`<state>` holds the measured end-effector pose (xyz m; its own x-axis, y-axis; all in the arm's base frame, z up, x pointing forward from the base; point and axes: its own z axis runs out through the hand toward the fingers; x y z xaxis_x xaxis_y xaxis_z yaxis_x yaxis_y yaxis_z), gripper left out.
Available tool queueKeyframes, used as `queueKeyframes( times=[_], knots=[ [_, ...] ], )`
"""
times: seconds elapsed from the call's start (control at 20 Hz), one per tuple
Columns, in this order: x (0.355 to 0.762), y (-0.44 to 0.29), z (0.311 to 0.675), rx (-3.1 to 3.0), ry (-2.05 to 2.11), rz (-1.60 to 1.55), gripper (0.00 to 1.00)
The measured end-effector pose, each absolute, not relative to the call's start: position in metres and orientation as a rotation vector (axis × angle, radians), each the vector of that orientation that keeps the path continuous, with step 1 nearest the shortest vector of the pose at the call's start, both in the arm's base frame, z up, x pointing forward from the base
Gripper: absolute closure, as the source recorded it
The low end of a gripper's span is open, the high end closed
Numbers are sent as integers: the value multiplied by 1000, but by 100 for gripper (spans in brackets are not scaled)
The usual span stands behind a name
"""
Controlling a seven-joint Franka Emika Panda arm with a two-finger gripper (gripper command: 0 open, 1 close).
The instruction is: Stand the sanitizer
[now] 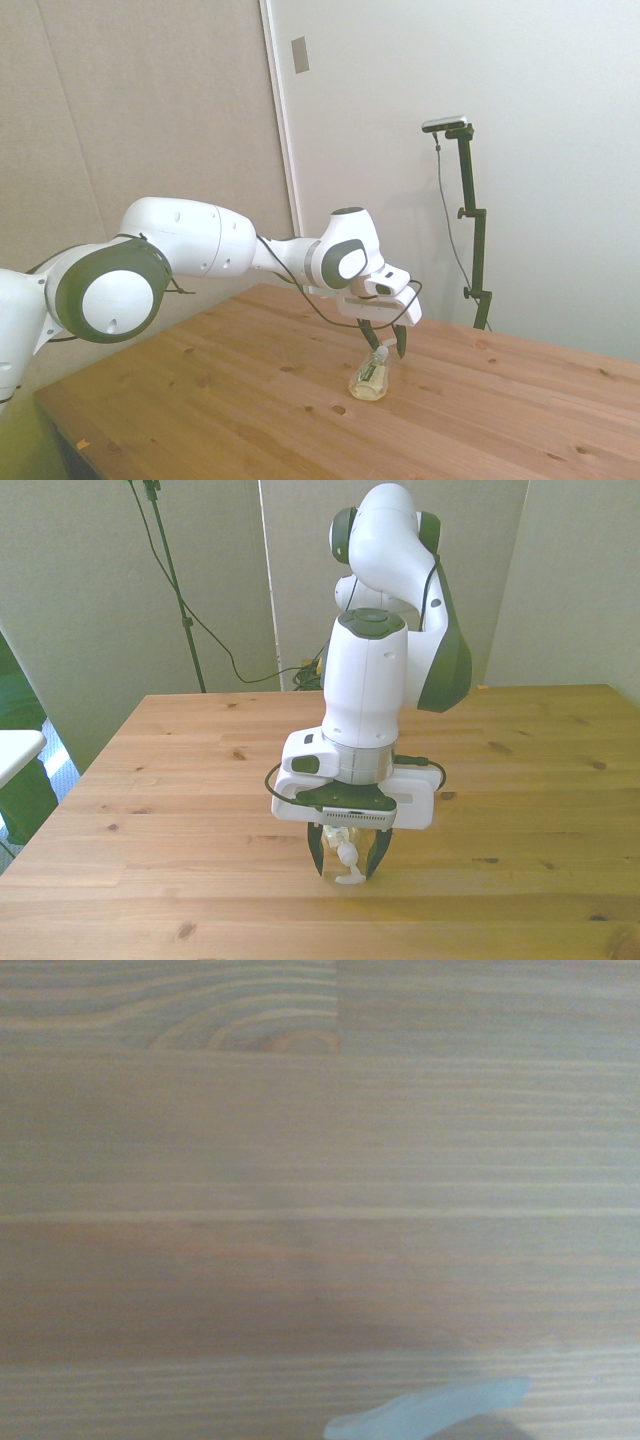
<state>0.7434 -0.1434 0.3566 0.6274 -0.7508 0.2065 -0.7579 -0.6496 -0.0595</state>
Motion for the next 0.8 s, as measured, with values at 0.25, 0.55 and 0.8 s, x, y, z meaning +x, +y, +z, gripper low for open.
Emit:
queueKeyframes(
  times=[0.25, 0.55, 0.8],
  knots=[
    [743, -146, 356, 2811, -1312, 326, 100],
    [742, -148, 357, 2822, -1337, 302, 100],
    [742, -149, 358, 2828, -1358, 296, 100]
  ],
)
